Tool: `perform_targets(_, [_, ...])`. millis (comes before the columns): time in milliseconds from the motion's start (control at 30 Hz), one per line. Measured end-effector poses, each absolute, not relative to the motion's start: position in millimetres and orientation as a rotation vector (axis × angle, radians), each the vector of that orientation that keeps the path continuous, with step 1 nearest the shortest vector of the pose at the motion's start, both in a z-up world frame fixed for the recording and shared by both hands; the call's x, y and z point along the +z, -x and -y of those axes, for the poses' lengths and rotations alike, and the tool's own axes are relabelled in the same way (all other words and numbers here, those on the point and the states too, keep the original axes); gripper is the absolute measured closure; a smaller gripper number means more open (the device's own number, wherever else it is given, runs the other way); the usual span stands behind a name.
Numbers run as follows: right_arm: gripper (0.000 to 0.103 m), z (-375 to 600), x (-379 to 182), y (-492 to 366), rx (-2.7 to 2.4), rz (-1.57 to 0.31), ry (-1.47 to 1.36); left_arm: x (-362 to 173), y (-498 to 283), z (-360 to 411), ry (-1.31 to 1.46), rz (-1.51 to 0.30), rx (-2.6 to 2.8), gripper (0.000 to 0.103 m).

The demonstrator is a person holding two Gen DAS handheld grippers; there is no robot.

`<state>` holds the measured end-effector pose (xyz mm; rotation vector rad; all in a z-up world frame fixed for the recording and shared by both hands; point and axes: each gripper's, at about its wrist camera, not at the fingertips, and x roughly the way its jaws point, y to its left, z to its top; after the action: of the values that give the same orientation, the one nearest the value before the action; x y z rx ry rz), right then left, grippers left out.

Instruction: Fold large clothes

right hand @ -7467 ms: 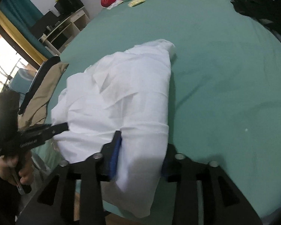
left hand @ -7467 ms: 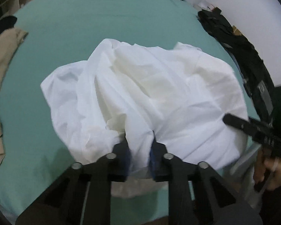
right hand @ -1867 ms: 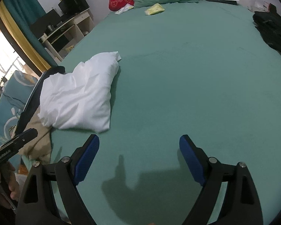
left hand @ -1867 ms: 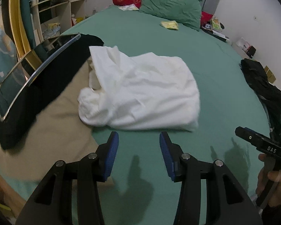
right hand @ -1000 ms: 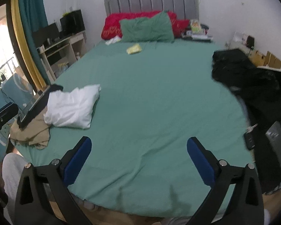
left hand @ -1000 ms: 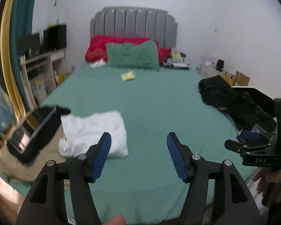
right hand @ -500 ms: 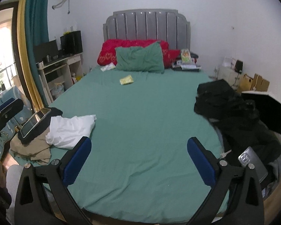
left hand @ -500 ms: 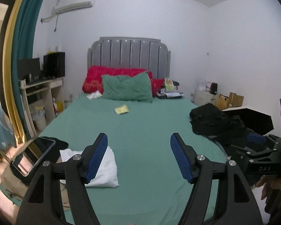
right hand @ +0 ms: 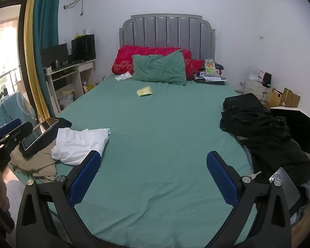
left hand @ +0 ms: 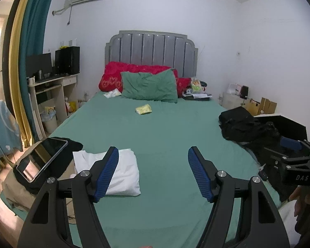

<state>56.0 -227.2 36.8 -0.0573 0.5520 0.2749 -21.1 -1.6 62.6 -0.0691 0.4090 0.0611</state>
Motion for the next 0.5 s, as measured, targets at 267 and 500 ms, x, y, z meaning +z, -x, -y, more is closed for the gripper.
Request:
perform_targets(267, [0.002, 212, 33, -56, 0.300, -0.549, 0.075, 55, 18, -6, 0.082, -0.415, 0.057, 0.030])
perform_targets(500, [0.002, 207, 31, -58, 0.307, -0.559, 0.084, 53, 17, -10, 0.091, -0.417, 0.060, 0.030])
